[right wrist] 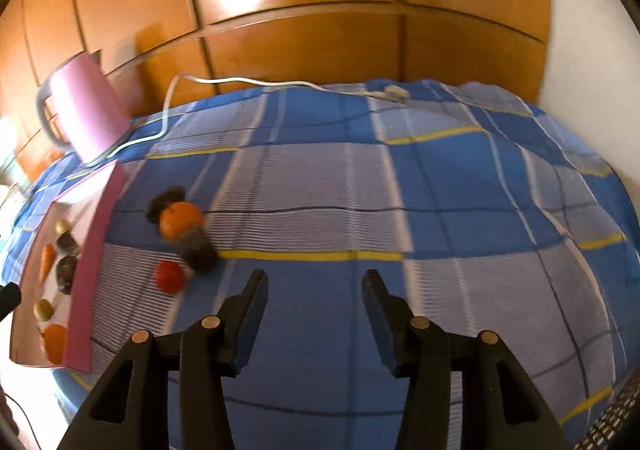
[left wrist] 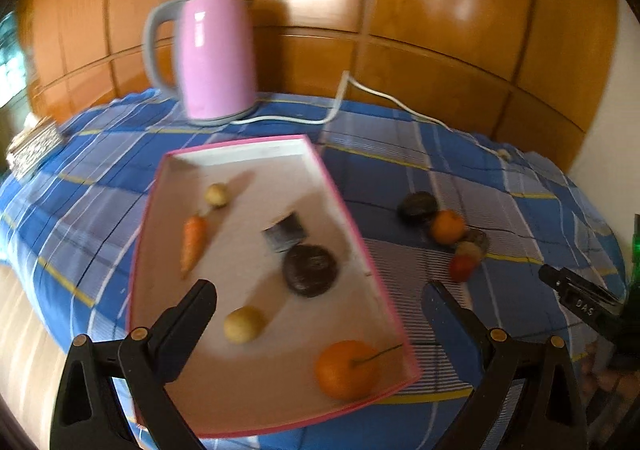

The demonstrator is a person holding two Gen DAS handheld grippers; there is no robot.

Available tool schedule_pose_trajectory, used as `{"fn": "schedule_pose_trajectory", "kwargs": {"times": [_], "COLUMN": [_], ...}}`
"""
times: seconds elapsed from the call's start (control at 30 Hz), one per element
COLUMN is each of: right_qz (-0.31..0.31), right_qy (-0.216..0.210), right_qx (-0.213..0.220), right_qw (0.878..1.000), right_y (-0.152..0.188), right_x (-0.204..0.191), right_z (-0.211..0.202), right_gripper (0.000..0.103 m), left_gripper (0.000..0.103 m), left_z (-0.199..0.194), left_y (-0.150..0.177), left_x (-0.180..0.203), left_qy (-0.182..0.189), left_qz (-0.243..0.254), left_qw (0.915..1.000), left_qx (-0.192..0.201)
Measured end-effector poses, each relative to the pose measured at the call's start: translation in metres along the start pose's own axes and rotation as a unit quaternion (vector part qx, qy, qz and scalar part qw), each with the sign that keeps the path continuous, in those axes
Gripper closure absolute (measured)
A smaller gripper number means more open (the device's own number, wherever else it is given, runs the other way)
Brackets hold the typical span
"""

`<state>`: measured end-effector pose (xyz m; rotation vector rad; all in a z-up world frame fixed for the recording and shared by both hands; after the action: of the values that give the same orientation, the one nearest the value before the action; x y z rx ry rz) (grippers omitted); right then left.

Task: Organize fruits
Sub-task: 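Move the left gripper to the red tomato and grasp it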

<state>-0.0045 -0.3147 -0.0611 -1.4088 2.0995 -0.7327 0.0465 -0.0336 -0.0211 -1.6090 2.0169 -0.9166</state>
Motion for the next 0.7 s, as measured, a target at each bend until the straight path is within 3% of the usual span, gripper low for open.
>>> {"fn": "schedule_pose_trajectory", "kwargs": {"times": [0.17, 0.4, 0.7], "right_qz": [0.013, 0.020, 0.045], "right_qy": [0.012, 0.036, 0.064], "right_qx": [-0.003, 0.002, 0.014], "right_qw": [1.000, 0.999, 0.997], "right_y": [0.008, 0.011, 0.014], "right_x": [0.020, 0.034, 0.057], "right_z": [-0.002, -0.003, -0.009], "right_gripper": [0.054, 0.054, 0.054], "left_gripper": [0.004, 0.034, 0.047], "left_z": [0.007, 0.032, 0.072], "left_y": [-0.010, -0.010, -0.008], "left_x": [0.034, 0.086, 0.115], "left_qy": [0.042, 0.103, 0.112], "left_qz": [0.045, 0.119, 0.146], "left_qw": [0.9980, 0.9856, 0.9775], "left_qx": [-0.014, -0.062, -0.104]}}
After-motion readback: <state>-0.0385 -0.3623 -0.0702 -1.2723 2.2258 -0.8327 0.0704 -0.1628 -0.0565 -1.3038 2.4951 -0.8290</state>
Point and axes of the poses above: each gripper's, at about its wrist camera, not at the fingertips, and z roughly the way its jaws point, x to its right, y to its underside, the point moved 3 cm from there along z, roughly the way its jaws point
